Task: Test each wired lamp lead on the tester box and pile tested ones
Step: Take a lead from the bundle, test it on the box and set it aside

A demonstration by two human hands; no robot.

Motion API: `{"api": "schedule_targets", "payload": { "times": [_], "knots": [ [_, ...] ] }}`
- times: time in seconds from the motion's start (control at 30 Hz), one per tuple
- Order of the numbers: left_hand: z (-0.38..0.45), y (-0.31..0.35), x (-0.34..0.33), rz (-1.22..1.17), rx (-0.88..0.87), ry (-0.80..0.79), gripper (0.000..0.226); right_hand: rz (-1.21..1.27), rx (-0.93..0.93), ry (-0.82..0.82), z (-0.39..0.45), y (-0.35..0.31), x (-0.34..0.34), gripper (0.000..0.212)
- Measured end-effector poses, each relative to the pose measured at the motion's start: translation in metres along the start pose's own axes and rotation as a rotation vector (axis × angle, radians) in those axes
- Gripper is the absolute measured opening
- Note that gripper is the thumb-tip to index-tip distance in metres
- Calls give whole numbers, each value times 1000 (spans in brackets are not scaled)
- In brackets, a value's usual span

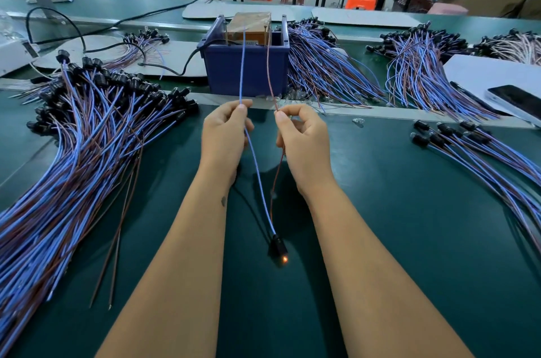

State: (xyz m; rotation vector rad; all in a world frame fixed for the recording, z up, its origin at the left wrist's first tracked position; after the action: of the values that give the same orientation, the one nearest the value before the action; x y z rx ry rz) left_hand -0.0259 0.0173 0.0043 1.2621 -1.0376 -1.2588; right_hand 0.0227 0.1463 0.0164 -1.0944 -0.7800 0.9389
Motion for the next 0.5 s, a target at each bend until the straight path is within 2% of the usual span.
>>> {"api": "schedule_targets", "payload": {
  "times": [0.1, 0.2, 0.33, 0.5],
  "knots": [
    [-7, 3, -12, -54, 1, -155, 24, 7, 22, -48, -1, 0, -4, 12],
    [-12, 4, -18, -63, 6, -229, 24, 29, 26, -96, -1, 1, -7, 10],
    [-13, 4, -18, -86, 33, -249, 24, 4, 30, -110, 0, 3, -7, 13],
    [-9, 2, -11, -143, 66, -165, 21, 37, -68, -168, 3, 9, -4, 23]
  ]
}}
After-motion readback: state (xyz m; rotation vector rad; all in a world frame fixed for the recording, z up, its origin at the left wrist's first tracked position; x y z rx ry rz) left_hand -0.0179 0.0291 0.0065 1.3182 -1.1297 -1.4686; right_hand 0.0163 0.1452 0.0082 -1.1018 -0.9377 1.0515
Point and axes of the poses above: each hand's wrist, its own z-axis towards the middle knuckle, its own x-axis out of the back of the hand, y = z × x, the point moved 4 cm from there along z, towards the middle knuckle, and after that the axes turned 3 degrees about -z, right-handed, at the moved point
